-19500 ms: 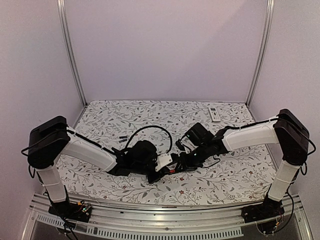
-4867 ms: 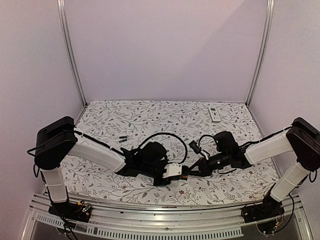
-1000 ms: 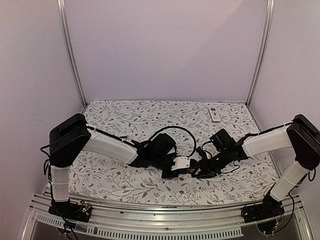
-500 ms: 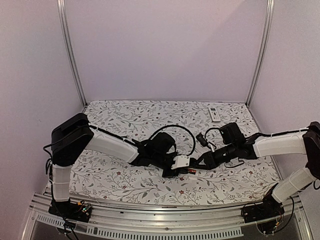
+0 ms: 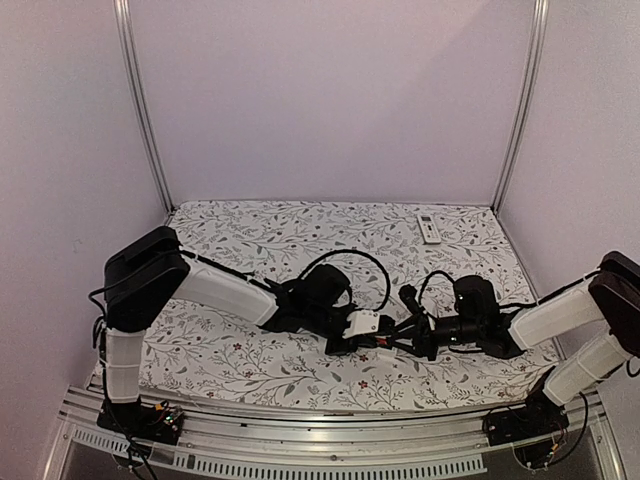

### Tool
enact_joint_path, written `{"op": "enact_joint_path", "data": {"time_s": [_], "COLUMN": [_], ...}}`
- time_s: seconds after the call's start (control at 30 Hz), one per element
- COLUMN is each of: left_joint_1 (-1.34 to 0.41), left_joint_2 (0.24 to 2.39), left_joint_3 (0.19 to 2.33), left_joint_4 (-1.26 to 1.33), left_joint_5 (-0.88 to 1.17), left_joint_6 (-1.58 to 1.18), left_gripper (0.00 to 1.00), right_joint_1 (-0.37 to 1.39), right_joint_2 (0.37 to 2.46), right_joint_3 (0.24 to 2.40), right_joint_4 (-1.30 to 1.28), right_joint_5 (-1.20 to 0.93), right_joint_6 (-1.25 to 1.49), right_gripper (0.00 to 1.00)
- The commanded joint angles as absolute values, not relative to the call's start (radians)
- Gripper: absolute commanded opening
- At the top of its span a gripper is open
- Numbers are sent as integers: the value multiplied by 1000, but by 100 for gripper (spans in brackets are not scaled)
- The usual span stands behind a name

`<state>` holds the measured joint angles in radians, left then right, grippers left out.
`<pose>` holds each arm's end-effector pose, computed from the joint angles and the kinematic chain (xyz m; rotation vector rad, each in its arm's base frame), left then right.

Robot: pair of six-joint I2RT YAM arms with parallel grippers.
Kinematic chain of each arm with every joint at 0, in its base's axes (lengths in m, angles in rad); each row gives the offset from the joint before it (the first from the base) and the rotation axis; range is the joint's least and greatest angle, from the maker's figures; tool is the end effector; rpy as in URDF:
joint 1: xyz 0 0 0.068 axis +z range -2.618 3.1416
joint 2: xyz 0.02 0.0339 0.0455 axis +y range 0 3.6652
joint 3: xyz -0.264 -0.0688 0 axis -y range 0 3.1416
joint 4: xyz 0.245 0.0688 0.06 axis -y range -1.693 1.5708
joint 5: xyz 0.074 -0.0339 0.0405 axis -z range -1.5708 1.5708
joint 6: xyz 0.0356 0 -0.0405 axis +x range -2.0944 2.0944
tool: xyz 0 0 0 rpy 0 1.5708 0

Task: Load the batteries into the remote control
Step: Place the battery in the battery compartment.

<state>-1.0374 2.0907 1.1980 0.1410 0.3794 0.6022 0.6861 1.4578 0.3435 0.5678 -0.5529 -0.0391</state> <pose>0.2072 -0.3768 0.1163 1.8434 1.4540 -0.6579 0.1748 0.1673 0.1281 -1.0833 1.8887 0.9626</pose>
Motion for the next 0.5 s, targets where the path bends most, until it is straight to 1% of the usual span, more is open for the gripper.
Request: {"op": "enact_joint_path", "data": {"time_s": [0.0,0.47], "left_joint_1": [-1031,-1028], "left_joint_2": [2152,2161], "left_joint_3": [1191,1200], "left_joint_4": [58,61], "left_joint_5": [382,387], "left_joint_6": [599,592], "left_gripper": [0,0], "right_joint_1": [693,710], "right_joint_2": [1498,1562], "right_joint_3": [314,294], "right_joint_4": [725,738], "right_joint_5": [-566,-561], "right_joint_6": [-127,-179], "right_gripper": [27,26]}}
